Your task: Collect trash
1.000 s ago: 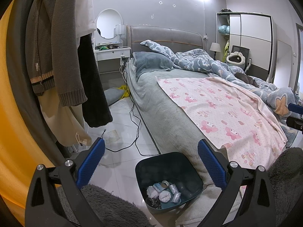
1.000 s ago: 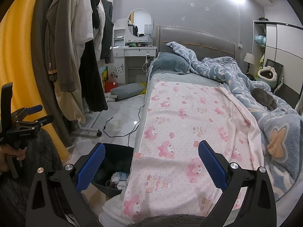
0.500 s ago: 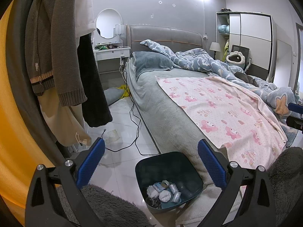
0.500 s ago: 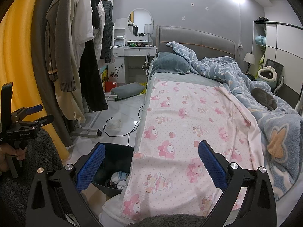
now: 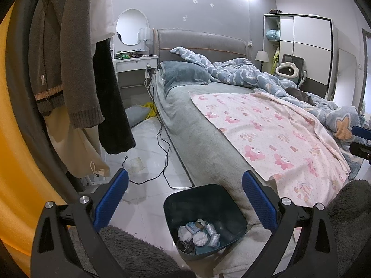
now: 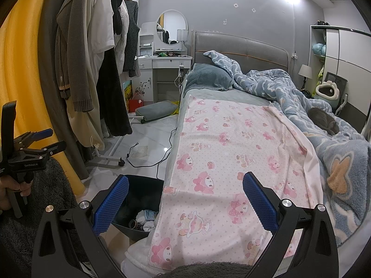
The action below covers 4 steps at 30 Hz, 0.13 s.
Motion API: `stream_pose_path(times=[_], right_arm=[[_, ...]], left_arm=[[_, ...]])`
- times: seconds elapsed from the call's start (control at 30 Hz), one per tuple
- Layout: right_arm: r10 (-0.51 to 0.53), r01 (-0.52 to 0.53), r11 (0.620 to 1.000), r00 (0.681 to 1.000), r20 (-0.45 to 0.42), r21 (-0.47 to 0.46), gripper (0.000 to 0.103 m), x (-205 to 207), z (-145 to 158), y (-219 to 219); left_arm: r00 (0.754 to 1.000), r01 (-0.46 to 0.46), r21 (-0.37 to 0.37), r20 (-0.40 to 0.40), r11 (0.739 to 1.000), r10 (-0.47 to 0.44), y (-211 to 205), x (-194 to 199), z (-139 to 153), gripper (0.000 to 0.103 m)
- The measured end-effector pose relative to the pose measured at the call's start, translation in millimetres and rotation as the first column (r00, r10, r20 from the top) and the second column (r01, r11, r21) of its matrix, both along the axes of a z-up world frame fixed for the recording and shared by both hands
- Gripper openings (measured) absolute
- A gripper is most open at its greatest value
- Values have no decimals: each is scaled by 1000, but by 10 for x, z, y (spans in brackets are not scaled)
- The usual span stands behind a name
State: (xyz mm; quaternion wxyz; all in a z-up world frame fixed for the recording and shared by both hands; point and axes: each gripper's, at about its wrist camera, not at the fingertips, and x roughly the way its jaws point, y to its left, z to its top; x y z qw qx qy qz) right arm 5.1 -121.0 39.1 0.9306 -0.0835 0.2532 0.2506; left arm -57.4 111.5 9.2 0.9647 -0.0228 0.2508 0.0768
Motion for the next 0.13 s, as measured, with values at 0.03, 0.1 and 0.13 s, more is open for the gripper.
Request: stream_pose_path(times=[0.03,0.1,0.13], right_arm=[[0,0,1000,1000,0,0,100,3,0,0],[0,0,1000,1000,0,0,100,2,0,0],[0,0,1000,1000,0,0,100,0,0,0]], left_arm=[[1000,0,-1,-1,1000,0,8,-1,-12,100],[1000,-1,-1,-1,1000,1,5,-11,-19,100],[1000,0,1,-1,1000,0,5,-12,-21,100]])
